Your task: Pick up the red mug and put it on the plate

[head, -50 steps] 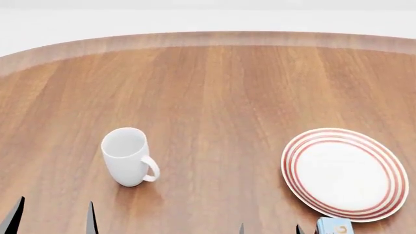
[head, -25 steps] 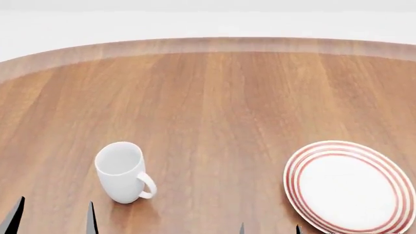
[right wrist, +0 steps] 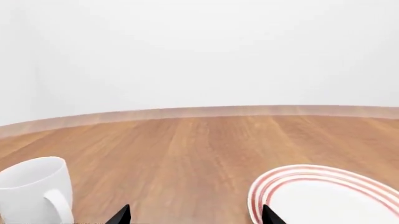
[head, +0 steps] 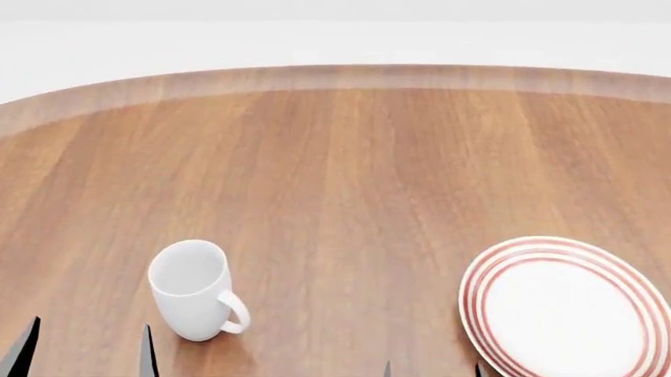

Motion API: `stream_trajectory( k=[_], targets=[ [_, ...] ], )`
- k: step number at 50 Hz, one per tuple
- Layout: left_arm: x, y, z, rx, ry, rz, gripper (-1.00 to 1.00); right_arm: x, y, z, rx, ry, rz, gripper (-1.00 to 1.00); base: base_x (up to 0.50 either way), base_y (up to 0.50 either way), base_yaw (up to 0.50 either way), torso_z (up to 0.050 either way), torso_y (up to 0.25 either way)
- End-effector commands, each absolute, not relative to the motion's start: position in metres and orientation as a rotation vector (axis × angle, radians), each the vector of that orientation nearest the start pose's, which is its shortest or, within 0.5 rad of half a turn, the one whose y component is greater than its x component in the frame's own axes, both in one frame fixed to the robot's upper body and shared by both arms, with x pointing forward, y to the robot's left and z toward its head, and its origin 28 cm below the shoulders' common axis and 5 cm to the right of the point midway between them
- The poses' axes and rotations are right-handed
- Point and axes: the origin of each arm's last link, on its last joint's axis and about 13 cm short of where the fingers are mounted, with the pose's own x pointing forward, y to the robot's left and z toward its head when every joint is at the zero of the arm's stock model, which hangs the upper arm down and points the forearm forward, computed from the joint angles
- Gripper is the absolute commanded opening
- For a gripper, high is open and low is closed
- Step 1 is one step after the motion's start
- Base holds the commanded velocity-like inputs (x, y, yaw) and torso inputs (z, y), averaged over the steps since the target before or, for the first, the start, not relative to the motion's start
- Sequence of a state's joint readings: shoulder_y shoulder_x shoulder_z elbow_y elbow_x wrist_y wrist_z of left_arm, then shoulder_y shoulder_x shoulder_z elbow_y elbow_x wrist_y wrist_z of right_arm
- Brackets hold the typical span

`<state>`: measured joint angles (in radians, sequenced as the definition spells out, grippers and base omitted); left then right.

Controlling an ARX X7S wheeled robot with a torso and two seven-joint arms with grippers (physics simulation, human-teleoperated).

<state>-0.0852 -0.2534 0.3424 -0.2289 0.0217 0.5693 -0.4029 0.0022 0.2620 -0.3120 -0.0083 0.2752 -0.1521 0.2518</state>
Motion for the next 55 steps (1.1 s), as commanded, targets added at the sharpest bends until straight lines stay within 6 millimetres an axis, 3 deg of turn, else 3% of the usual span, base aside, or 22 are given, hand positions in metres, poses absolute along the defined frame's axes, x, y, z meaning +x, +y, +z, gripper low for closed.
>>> stream_trajectory(
  k=[1,13,26,38,55],
  targets=[
    [0.218,0.207,0.013,0.144,-0.413,0.013,1.00,0.192,-0.098,0.027,0.012,-0.115,0.046,1.00,0.00,0.00,0.00,0.000,0.000],
    [0.218,0.207,0.013,0.138,-0.416,0.009,1.00,0.132,-0.101,0.067,-0.069,-0.158,0.150,1.00,0.00,0.00,0.00,0.000,0.000],
    [0.218,0.207,0.013,0.129,-0.415,0.002,1.00,0.086,-0.110,0.085,-0.107,-0.170,0.174,1.00,0.00,0.00,0.00,0.000,0.000],
    [0.218,0.207,0.013,0.132,-0.415,0.004,1.00,0.061,-0.115,0.076,-0.111,-0.156,0.177,1.00,0.00,0.00,0.00,0.000,0.000],
    [0.218,0.207,0.013,0.132,-0.417,-0.001,1.00,0.052,-0.116,0.029,-0.131,-0.016,0.176,1.00,0.00,0.00,0.00,0.000,0.000]
  ],
)
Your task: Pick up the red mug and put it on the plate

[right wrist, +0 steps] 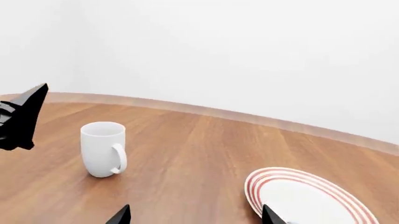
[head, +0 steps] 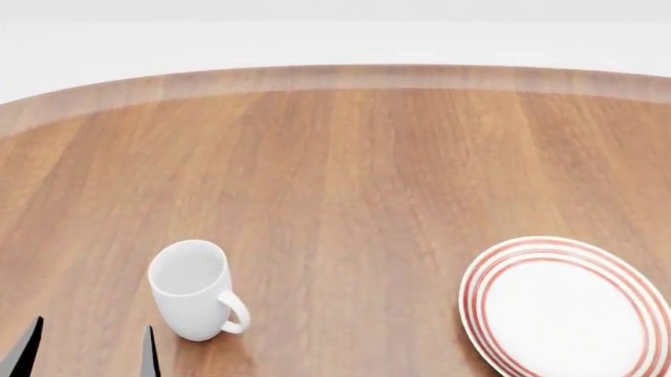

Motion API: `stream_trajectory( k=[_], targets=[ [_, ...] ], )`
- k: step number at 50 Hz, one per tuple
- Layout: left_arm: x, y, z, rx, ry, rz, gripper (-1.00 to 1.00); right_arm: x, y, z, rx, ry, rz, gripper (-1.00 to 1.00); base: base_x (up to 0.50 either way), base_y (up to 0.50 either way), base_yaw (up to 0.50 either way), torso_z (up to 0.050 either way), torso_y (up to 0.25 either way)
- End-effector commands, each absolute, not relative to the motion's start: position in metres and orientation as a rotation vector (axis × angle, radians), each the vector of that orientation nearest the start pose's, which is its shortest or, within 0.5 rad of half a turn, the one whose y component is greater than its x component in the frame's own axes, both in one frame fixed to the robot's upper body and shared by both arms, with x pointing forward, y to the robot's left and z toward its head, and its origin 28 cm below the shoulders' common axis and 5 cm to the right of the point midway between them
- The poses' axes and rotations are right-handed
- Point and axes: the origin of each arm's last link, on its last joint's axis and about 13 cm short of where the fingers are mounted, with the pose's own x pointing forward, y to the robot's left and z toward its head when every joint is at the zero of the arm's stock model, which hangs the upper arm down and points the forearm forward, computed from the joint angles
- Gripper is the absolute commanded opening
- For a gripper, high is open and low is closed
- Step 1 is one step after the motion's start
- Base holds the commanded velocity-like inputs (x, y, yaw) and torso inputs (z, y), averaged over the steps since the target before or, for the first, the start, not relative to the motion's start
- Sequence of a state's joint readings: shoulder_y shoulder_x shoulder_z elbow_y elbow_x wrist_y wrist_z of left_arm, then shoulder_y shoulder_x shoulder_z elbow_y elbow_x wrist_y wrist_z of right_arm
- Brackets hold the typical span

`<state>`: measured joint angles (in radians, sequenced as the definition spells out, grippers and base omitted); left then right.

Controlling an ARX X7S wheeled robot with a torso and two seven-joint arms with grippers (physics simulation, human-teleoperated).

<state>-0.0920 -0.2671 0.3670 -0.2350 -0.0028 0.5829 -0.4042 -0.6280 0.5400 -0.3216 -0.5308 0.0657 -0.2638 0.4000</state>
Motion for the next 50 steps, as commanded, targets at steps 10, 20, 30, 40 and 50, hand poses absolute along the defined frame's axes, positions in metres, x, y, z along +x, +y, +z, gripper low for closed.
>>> stream_trajectory(
  k=[10,20,30,40,50],
  targets=[
    [0.218,0.207,0.013,0.131,-0.415,-0.002,1.00,0.046,-0.118,0.019,-0.124,0.026,0.178,1.00,0.00,0.00,0.00,0.000,0.000],
    [0.218,0.207,0.013,0.131,-0.415,0.000,1.00,0.040,-0.117,0.011,-0.126,0.053,0.195,1.00,0.00,0.00,0.00,0.000,0.000],
    [0.218,0.207,0.013,0.132,-0.417,-0.002,1.00,0.035,-0.116,0.006,-0.121,0.065,0.210,1.00,0.00,0.00,0.00,0.000,0.000],
    [0.218,0.207,0.013,0.131,-0.415,-0.003,1.00,0.036,-0.116,-0.006,-0.091,0.089,0.202,1.00,0.00,0.00,0.00,0.000,0.000],
    [0.218,0.207,0.013,0.131,-0.414,-0.002,1.00,0.037,-0.113,-0.013,-0.064,0.100,0.202,1.00,0.00,0.00,0.00,0.000,0.000]
  ],
)
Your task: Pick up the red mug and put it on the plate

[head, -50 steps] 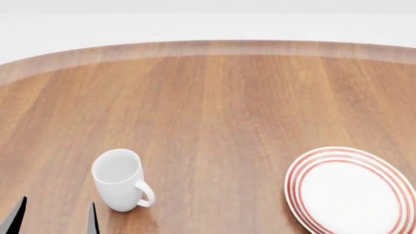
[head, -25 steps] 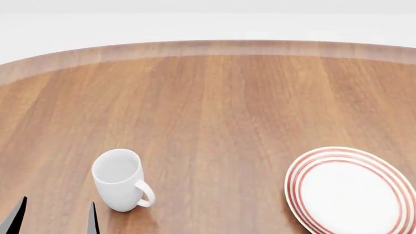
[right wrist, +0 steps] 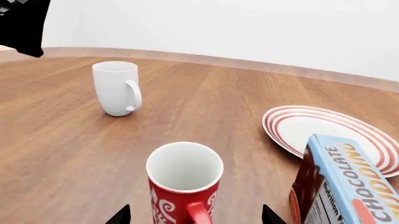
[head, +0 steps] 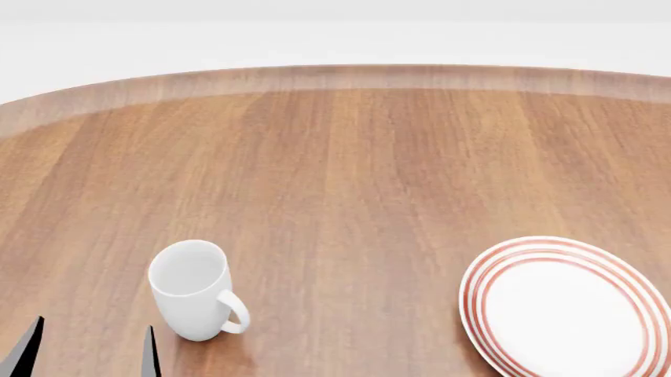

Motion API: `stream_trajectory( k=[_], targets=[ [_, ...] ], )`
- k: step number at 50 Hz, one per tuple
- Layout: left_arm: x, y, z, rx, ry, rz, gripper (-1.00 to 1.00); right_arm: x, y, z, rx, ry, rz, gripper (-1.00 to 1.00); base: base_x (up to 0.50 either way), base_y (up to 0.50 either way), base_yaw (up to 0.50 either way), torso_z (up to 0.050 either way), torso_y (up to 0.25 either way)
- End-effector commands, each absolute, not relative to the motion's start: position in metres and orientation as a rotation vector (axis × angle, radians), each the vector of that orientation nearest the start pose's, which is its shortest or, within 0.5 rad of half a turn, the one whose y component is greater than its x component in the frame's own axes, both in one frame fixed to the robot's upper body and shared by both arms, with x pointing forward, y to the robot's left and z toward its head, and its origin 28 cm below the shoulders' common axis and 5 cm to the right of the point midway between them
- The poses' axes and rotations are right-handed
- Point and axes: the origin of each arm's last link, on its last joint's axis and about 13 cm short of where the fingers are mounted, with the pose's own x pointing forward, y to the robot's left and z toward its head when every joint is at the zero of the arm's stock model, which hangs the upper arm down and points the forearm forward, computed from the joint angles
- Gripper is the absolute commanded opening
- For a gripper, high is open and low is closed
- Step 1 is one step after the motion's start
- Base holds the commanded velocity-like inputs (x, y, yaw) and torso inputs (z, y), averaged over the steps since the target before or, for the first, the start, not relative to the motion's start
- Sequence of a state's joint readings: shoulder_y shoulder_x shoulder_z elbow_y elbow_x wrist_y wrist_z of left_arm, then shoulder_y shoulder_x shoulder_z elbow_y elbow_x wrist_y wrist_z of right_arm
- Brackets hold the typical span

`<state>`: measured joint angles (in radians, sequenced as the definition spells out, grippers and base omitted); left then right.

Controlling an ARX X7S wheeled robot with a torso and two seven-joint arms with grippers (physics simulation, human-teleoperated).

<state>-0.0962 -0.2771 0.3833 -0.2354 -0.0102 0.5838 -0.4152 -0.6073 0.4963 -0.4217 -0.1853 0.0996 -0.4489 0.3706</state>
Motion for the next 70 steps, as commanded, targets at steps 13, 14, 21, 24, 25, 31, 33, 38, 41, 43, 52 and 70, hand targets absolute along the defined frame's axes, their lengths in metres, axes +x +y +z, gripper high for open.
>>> stream_trajectory(
  k=[13,14,21,24,25,31,33,38,41,43,52,70],
  targets=[
    [0.218,0.207,0.013,0.130,-0.415,-0.003,1.00,0.038,-0.112,-0.019,-0.048,0.101,0.199,1.00,0.00,0.00,0.00,0.000,0.000],
    [0.218,0.207,0.013,0.131,-0.416,-0.004,1.00,0.038,-0.112,-0.020,-0.046,0.102,0.198,1.00,0.00,0.00,0.00,0.000,0.000],
    [0.218,0.207,0.013,0.131,-0.416,-0.005,1.00,0.038,-0.113,-0.025,-0.033,0.108,0.193,1.00,0.00,0.00,0.00,0.000,0.000],
    [0.218,0.207,0.013,0.132,-0.416,-0.005,1.00,0.038,-0.113,-0.027,-0.027,0.109,0.187,1.00,0.00,0.00,0.00,0.000,0.000],
    [0.218,0.207,0.013,0.132,-0.416,-0.005,1.00,0.039,-0.113,-0.028,-0.025,0.111,0.187,1.00,0.00,0.00,0.00,0.000,0.000],
    [0.218,0.207,0.013,0.131,-0.415,-0.005,1.00,0.039,-0.113,-0.033,-0.016,0.118,0.186,1.00,0.00,0.00,0.00,0.000,0.000],
    [0.218,0.207,0.013,0.132,-0.415,-0.005,1.00,0.039,-0.112,-0.033,-0.013,0.119,0.187,1.00,0.00,0.00,0.00,0.000,0.000],
    [0.218,0.207,0.013,0.132,-0.415,-0.006,1.00,0.038,-0.112,-0.037,-0.005,0.125,0.184,1.00,0.00,0.00,0.00,0.000,0.000],
    [0.218,0.207,0.013,0.132,-0.415,-0.004,1.00,0.038,-0.111,-0.039,-0.002,0.131,0.184,1.00,0.00,0.00,0.00,0.000,0.000],
    [0.218,0.207,0.013,0.133,-0.415,-0.005,1.00,0.037,-0.111,-0.040,-0.001,0.133,0.185,1.00,0.00,0.00,0.00,0.000,0.000],
    [0.218,0.207,0.013,0.131,-0.414,-0.004,1.00,0.039,-0.111,-0.043,0.006,0.139,0.181,1.00,0.00,0.00,0.00,0.000,0.000],
    [0.218,0.207,0.013,0.130,-0.413,-0.006,1.00,0.044,-0.114,-0.053,0.019,0.131,0.165,1.00,0.00,0.00,0.00,0.000,0.000]
  ],
)
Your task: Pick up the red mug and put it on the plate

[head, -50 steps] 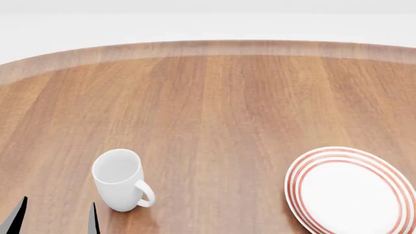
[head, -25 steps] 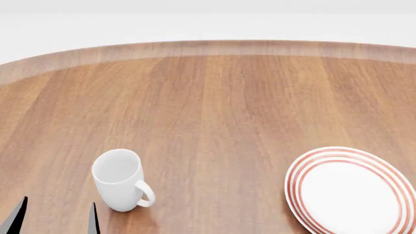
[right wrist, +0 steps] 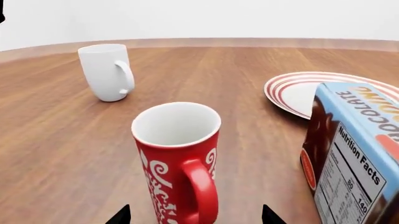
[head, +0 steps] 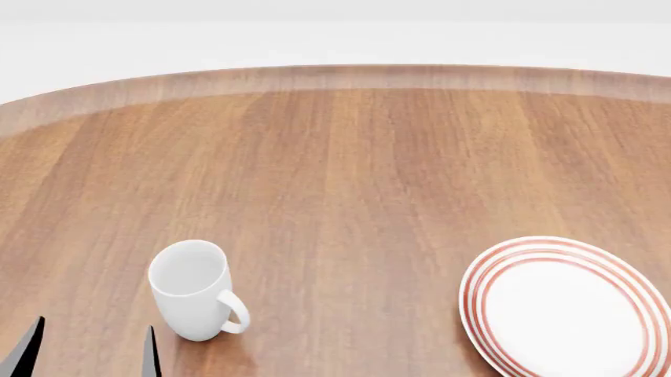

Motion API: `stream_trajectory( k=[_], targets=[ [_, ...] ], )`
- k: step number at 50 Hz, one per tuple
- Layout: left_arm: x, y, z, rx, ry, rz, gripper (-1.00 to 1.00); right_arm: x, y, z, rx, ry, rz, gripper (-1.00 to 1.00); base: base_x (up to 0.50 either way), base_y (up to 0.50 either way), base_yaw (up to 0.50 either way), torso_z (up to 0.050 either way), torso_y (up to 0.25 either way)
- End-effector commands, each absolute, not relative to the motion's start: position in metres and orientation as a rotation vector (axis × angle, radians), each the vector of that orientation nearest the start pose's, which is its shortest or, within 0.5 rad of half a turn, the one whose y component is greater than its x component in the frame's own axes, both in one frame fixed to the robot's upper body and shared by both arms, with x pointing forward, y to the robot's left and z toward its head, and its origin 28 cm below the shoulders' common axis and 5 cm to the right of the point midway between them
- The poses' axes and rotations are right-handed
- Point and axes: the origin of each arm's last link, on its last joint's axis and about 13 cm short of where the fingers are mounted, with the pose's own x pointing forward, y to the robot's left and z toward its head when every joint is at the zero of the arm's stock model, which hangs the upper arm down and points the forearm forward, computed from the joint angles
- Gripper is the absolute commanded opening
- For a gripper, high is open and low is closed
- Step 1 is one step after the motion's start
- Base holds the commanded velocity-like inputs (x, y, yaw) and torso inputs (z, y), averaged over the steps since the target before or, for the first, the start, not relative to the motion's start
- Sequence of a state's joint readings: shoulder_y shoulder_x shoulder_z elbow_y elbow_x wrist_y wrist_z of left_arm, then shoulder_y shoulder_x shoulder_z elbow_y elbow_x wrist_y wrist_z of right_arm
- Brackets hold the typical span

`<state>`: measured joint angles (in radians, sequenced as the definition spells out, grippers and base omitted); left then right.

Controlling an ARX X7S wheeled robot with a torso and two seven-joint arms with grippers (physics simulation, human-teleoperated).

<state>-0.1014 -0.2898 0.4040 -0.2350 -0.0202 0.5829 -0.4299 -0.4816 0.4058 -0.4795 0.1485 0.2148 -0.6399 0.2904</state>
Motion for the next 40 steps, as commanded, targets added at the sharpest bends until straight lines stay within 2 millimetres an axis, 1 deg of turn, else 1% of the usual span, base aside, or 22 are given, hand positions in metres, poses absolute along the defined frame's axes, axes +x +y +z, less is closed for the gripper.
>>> stream_trajectory(
  k=[1,24,35,40],
  targets=[
    [0.2183,0.2069,0.0127,0.131,-0.413,-0.006,1.00,0.0440,-0.1145,-0.0537,0.020,0.132,0.165,1.00,0.00,0.00,0.00,0.000,0.000],
    [0.2182,0.2069,0.0127,0.129,-0.411,-0.009,1.00,0.0479,-0.1113,-0.0523,0.026,0.119,0.174,1.00,0.00,0.00,0.00,0.000,0.000],
    [0.2182,0.2069,0.0127,0.129,-0.409,-0.010,1.00,0.0465,-0.1118,-0.0511,0.023,0.122,0.168,1.00,0.00,0.00,0.00,0.000,0.000],
    [0.2182,0.2069,0.0127,0.129,-0.410,-0.010,1.00,0.0479,-0.1122,-0.0550,0.024,0.125,0.166,1.00,0.00,0.00,0.00,0.000,0.000]
  ],
)
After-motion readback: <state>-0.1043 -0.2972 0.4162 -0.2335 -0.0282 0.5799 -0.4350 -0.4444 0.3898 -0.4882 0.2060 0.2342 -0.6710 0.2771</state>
